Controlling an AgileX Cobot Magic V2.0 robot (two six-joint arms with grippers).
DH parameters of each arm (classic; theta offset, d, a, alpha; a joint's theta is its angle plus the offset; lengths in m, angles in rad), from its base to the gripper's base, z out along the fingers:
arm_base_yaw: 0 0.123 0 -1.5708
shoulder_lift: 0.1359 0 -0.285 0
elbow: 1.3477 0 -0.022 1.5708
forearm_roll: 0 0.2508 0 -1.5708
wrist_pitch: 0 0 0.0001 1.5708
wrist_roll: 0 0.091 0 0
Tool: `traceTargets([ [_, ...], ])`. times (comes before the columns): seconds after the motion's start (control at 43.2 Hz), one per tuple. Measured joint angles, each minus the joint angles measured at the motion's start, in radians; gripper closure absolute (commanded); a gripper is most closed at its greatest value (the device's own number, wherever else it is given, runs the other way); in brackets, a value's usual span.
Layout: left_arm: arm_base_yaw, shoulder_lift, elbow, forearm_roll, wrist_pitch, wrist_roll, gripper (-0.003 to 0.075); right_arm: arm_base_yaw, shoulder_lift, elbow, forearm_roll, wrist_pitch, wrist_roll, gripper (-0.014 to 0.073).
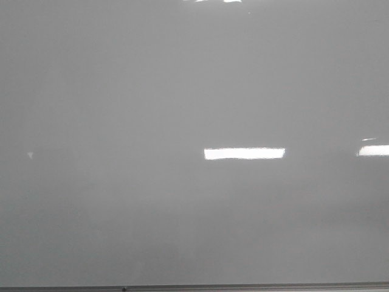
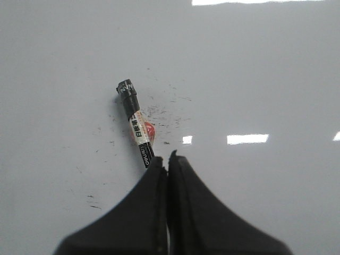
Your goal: Write number 8 on whiteboard
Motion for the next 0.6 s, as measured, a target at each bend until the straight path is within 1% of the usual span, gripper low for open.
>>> traceTargets([
  [0.093, 0.0, 0.0, 0.0, 0.0, -0.005, 0.0, 0.0741, 0.0, 0.0, 0.0, 0.0, -0.034, 0.0, 0.0662],
  [0.185, 0.0, 0.0, 0.0, 0.0, -0.055, 0.0, 0.0741, 0.0, 0.0, 0.0, 0.0, -0.078, 0.0, 0.0662],
  [0.278, 0.0, 0.0, -0.008, -0.009, -0.11, 0.0, 0.0741, 0.0, 0.0, -0.034, 0.0, -0.056, 0.0, 0.0661],
  [0.324, 0.0, 0.0, -0.033, -0.009, -0.093, 0.0, 0.0741, 0.0, 0.0, -0.081, 0.0, -0.016, 0.0, 0.0661],
  [0.44, 0.0, 0.037, -0.14, 0.002, 0.015, 0.0, 0.0741, 0.0, 0.01, -0.22, 0.0, 0.083, 0.0, 0.0658],
  [0.486, 0.0, 0.078, -0.186, 0.007, 0.071, 0.0, 0.0741, 0.0, 0.042, -0.278, 0.0, 0.119, 0.0, 0.0658],
  [0.602, 0.0, 0.24, -0.29, 0.009, 0.148, 0.0, 0.0741, 0.0, 0.17, -0.406, 0.0, 0.184, 0.0, 0.0658],
])
